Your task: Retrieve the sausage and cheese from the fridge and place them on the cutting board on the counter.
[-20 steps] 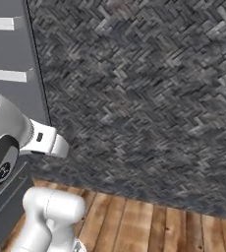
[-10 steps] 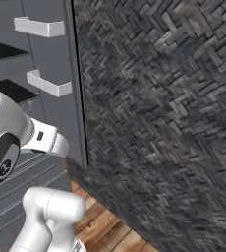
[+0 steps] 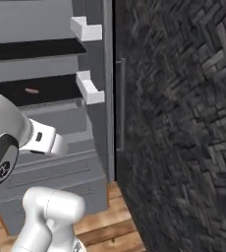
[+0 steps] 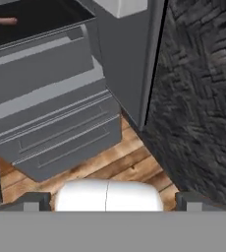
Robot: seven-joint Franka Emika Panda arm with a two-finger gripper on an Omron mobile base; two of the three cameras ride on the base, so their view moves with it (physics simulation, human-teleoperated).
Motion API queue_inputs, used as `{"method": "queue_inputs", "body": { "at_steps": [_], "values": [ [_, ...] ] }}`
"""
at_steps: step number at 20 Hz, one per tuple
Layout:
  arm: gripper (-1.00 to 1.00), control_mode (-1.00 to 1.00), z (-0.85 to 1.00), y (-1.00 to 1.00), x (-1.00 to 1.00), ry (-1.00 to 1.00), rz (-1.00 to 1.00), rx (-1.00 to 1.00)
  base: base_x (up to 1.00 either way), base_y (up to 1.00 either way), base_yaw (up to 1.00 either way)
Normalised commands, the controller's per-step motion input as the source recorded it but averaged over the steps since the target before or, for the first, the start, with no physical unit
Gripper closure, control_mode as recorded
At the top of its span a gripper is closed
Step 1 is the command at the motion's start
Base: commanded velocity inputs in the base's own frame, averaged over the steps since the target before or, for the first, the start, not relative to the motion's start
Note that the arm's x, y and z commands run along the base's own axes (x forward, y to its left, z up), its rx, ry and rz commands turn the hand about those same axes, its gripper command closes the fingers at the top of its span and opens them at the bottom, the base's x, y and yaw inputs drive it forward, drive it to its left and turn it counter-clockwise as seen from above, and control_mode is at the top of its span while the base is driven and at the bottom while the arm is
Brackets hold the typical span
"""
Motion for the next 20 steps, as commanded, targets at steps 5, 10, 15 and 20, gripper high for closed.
{"method": "queue_inputs", "body": {
  "at_steps": [5,10,15,20],
  "values": [
    [-1.00,1.00,0.00,0.00,0.00,0.00,0.00,0.00,0.15,-0.17,0.95],
    [-1.00,1.00,0.00,0.00,0.00,0.00,0.00,0.00,0.04,-0.20,0.67],
    [-1.00,1.00,0.00,0.00,0.00,0.00,0.00,0.00,0.73,-0.24,0.07],
    [-1.00,1.00,0.00,0.00,0.00,0.00,0.00,0.00,0.58,-0.21,0.01]
  ]
}}
